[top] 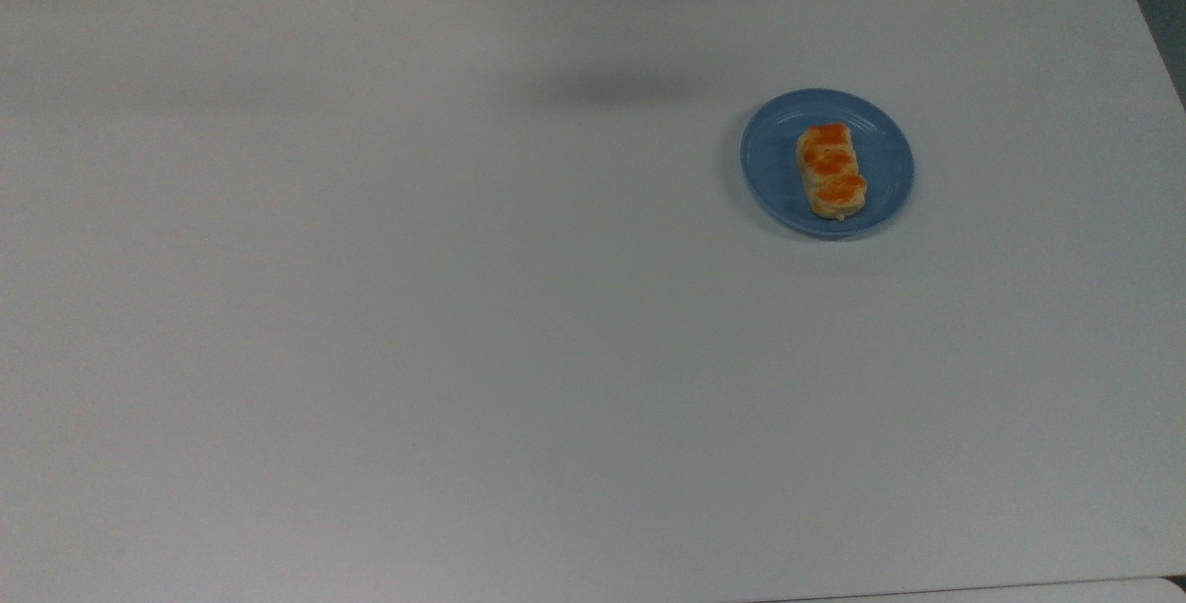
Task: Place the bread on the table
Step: 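Move the open gripper over the bread roll on the blue plate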
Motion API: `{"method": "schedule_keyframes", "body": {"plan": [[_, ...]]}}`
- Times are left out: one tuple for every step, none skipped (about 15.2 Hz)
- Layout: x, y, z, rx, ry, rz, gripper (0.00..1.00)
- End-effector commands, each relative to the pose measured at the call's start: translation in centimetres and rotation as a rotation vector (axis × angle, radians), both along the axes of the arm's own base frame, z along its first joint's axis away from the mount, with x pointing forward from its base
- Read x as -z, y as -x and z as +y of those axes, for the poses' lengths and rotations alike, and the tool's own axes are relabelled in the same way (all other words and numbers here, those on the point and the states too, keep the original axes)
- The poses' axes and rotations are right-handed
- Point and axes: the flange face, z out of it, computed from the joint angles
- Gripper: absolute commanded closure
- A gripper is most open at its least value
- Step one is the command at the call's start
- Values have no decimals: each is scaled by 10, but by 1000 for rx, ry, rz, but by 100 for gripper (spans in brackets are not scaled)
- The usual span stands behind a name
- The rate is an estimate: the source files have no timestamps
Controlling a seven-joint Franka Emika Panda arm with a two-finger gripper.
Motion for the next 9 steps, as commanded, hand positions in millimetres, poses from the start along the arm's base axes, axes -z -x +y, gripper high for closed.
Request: {"method": "schedule_keyframes", "body": {"plan": [[31, 2, 55, -102, -3, 50, 0], [36, 3, 67, -113, -6, 54, 0], [44, 4, 85, -120, -16, 63, 0], [50, 4, 100, -98, -29, 63, 0], [57, 4, 117, -73, -33, 60, 0], [65, 3, 134, -50, -37, 49, 0], [74, 3, 149, -27, -43, 37, 0], [92, 3, 173, -1, -51, 37, 0], [104, 4, 192, 16, -58, 40, 0]]}}
